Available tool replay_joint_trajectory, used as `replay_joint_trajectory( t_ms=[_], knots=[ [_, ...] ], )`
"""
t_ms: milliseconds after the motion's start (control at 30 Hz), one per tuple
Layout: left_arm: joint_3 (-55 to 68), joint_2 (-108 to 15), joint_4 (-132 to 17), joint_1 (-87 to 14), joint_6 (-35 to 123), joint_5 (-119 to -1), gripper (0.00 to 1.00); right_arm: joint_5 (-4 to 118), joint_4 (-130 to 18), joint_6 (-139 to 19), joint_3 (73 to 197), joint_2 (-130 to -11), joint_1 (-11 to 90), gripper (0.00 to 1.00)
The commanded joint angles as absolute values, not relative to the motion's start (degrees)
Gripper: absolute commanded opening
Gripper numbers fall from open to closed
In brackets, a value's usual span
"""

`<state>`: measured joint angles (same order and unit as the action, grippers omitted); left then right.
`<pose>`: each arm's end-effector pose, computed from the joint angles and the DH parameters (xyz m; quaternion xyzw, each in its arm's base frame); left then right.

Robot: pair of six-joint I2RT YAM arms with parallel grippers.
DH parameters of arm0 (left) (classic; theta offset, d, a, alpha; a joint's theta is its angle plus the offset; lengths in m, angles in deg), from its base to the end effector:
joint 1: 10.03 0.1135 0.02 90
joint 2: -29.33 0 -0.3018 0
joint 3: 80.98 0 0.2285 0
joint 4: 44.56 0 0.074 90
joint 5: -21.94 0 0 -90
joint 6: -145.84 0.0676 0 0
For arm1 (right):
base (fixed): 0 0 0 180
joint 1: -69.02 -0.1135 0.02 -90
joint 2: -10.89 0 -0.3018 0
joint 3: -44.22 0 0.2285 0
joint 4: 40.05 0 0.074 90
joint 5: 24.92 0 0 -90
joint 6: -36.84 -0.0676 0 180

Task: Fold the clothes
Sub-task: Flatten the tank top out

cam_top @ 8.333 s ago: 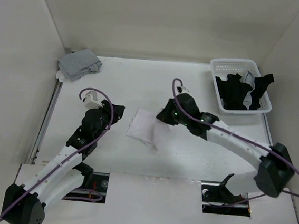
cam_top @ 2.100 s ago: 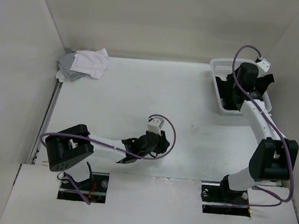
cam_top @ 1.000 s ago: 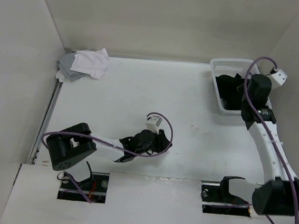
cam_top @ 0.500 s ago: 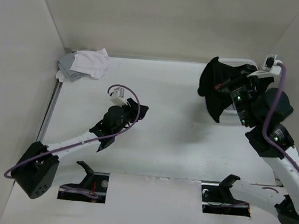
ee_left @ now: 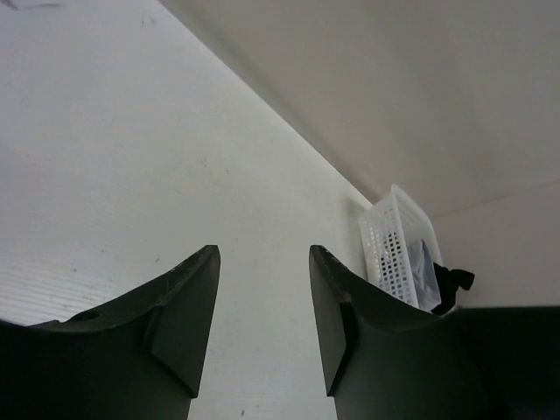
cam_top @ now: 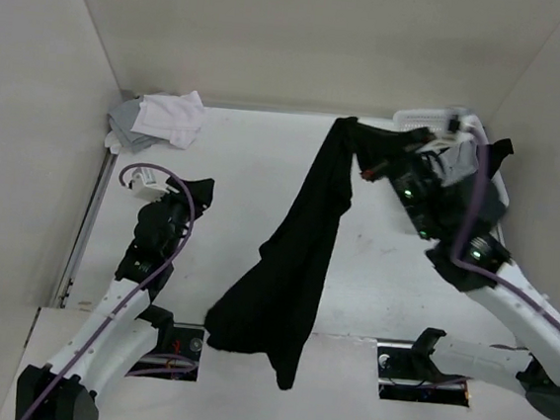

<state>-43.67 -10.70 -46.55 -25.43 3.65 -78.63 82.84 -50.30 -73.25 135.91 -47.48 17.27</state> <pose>0.1548 -0.0298 0.2852 -0.2903 0.6753 -0.3189 0.5983 0.1276 0.1286 0.5502 -0.0247 0.5593 0.4146 0.7174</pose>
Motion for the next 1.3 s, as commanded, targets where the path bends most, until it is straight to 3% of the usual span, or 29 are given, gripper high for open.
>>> replay_joint_trajectory(
  t_ms=[0,133,233,267,367,433,533,633,700,767,867,900,1100,1267],
  knots=[
    [-44.84,-9.6,-49.77,-23.61,3.1,-77.99,0.44,71.35,-45.36,-86.35,127.49,-55.97,25.0,0.02],
    [-44.49,-13.28,-49.07,-24.13,3.19,-77.91,0.45,62.28,-37.97,-94.71,125.44,-70.46,32.04,0.02],
    [-43.52,-18.37,-48.36,-28.25,4.67,-77.82,0.45,60.16,-39.09,-95.0,133.06,-81.19,35.65,0.04],
    [-43.0,-20.48,-48.1,-29.83,5.81,-77.82,0.45,59.81,-41.19,-95.08,135.88,-83.57,36.27,0.1],
    [-40.72,-27.6,-47.83,-35.46,9.86,-78.43,0.46,60.68,-49.71,-91.49,141.35,-86.67,36.63,0.41],
    [-38.61,-32.0,-46.96,-38.89,11.97,-79.92,0.46,64.44,-52.28,-89.03,138.48,-85.1,35.23,0.47],
    [-35.1,-37.36,-44.15,-43.11,14.52,-84.39,0.46,72.44,-52.55,-86.56,128.12,-79.57,32.6,0.46],
    [-30.09,-43.59,-42.65,-46.63,17.85,-88.0,0.46,75.18,-53.16,-89.0,117.84,-75.26,32.06,0.18],
    [-25.18,-49.83,-42.82,-47.95,20.4,-88.45,0.47,72.83,-53.43,-91.47,112.29,-74.63,31.62,0.08],
    [-20.25,-56.59,-42.56,-47.96,21.73,-88.1,0.48,71.24,-52.46,-93.05,108.67,-75.59,31.27,0.1],
    [-10.25,-66.44,-43.17,-46.64,23.4,-84.95,0.55,72.37,-51.32,-95.6,103.67,-73.76,29.52,0.32],
    [-6.47,-69.25,-44.57,-46.29,23.58,-82.59,0.56,73.16,-51.14,-96.74,101.91,-72.62,28.99,0.35],
    [11.31,-84.38,-54.94,-44.88,21.23,-78.35,0.48,74.04,-50.44,-99.21,93.03,-67.08,28.02,0.39],
    [10.1,-85.98,-54.87,-43.48,7.61,-77.02,0.32,74.92,-46.05,-99.65,88.45,-62.16,27.67,0.39]
  ],
)
